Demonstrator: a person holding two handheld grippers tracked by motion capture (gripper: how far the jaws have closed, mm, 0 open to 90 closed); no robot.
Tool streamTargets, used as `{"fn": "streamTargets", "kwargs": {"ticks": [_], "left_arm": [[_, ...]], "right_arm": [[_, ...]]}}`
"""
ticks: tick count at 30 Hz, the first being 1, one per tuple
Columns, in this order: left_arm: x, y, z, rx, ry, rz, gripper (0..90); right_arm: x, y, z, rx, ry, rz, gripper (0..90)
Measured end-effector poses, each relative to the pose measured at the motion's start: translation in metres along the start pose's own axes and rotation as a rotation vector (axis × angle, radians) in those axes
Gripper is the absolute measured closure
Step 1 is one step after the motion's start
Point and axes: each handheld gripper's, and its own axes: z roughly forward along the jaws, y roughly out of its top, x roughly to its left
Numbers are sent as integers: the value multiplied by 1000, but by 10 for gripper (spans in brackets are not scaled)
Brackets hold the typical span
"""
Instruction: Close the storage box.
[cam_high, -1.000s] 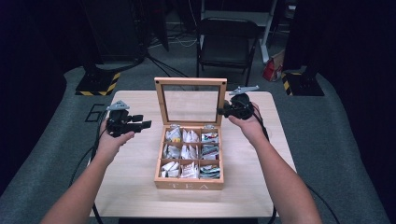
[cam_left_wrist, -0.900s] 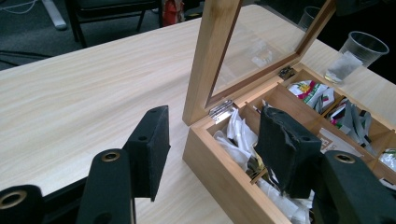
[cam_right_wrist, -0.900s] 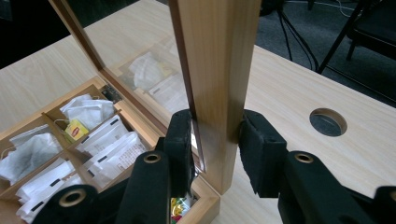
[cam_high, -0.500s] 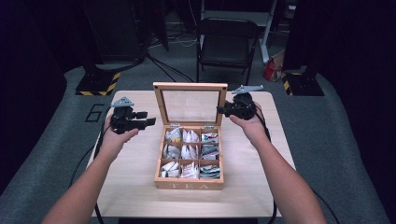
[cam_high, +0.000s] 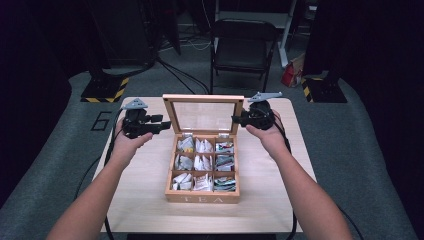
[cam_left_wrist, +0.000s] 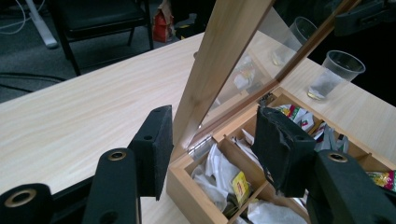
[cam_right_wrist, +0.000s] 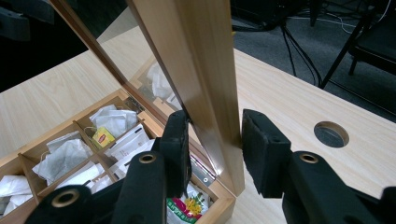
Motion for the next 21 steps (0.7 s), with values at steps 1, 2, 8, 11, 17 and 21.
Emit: {"fn": "streamTargets", "kwargs": {"ticks": [1, 2, 8, 11, 17, 21], "left_arm": [[-1, 2, 0, -9, 4, 0, 472], [-1, 4, 1, -12, 0, -4, 472], [-5, 13, 4, -5, 9, 12, 497], [-7, 16, 5, -17, 8, 17, 528], [-10, 17, 4, -25, 6, 28, 594], [-11, 15, 2, -20, 0, 35, 595]], "right_arm": [[0, 0, 0, -1, 0, 2, 620], [0, 0, -1, -5, 0, -3, 620], [2, -2, -3, -24, 10, -5, 605], [4, -4, -4, -31, 17, -3, 606], [6, -8, -6, -35, 26, -12, 595], [8, -9, -8, -39, 24, -1, 530]]}}
